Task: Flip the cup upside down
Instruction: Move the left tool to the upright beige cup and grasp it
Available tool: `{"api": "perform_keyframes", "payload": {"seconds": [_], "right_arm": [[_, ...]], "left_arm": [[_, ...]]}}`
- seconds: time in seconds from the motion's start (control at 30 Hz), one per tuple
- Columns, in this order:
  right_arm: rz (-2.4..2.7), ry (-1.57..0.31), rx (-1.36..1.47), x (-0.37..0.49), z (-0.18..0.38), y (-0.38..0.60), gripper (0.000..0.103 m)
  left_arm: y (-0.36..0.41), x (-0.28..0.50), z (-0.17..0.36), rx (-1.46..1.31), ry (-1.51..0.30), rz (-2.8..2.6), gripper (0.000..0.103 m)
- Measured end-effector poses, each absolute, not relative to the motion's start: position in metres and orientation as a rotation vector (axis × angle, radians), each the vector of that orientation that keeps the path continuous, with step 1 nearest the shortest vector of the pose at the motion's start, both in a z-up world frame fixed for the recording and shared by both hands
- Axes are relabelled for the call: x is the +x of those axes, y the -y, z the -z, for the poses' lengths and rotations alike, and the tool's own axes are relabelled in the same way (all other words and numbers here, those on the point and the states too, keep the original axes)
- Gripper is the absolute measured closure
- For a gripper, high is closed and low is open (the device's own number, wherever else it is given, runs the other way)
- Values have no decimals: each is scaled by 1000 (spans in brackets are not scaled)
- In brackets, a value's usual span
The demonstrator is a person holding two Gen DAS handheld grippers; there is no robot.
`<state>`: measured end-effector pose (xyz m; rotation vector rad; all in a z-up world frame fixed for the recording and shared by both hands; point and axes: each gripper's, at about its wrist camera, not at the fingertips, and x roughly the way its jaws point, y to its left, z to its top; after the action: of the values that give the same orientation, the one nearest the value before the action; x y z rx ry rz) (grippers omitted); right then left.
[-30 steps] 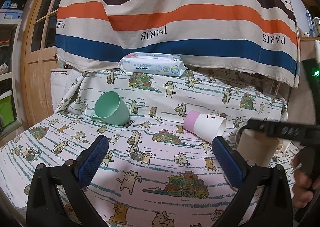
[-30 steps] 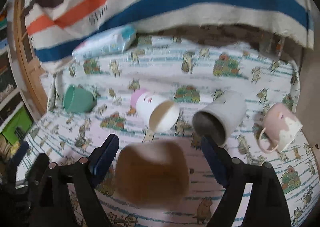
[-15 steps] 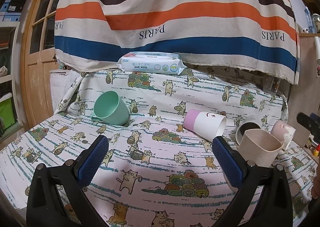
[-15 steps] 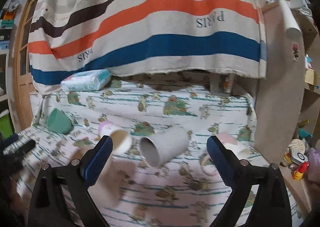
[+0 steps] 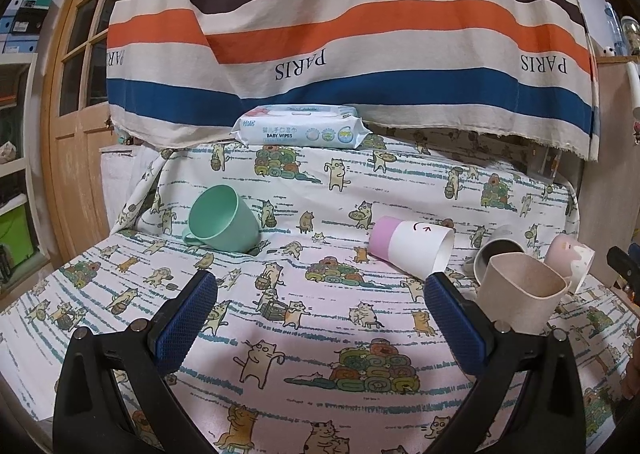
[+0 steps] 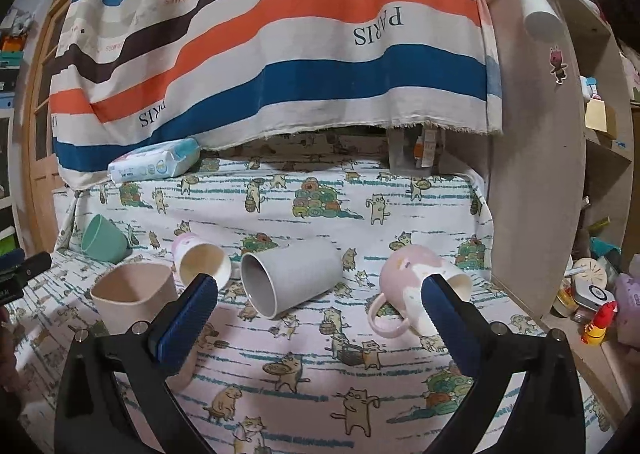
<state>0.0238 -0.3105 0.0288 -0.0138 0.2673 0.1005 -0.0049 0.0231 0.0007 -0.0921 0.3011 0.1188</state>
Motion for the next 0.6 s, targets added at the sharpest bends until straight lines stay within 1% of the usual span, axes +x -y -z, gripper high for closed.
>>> {"api": "perform_keyframes", "payload": {"seconds": [0.2, 0.4, 0.47, 0.6], "right_arm": [[-79, -294, -12, 24, -24, 311, 0], [-45, -257, -22, 17, -27, 314, 0], [-33, -245, -15, 15, -28, 317, 0], [-49, -259, 19, 17, -28, 323, 0]], "left_arm": [[-22, -5, -1, -86, -298, -103, 0], [-27, -6, -1, -108, -302, -98, 0], [-32, -15, 0, -119, -317, -132, 0], [-30, -50, -5, -228, -263, -77, 0]]}}
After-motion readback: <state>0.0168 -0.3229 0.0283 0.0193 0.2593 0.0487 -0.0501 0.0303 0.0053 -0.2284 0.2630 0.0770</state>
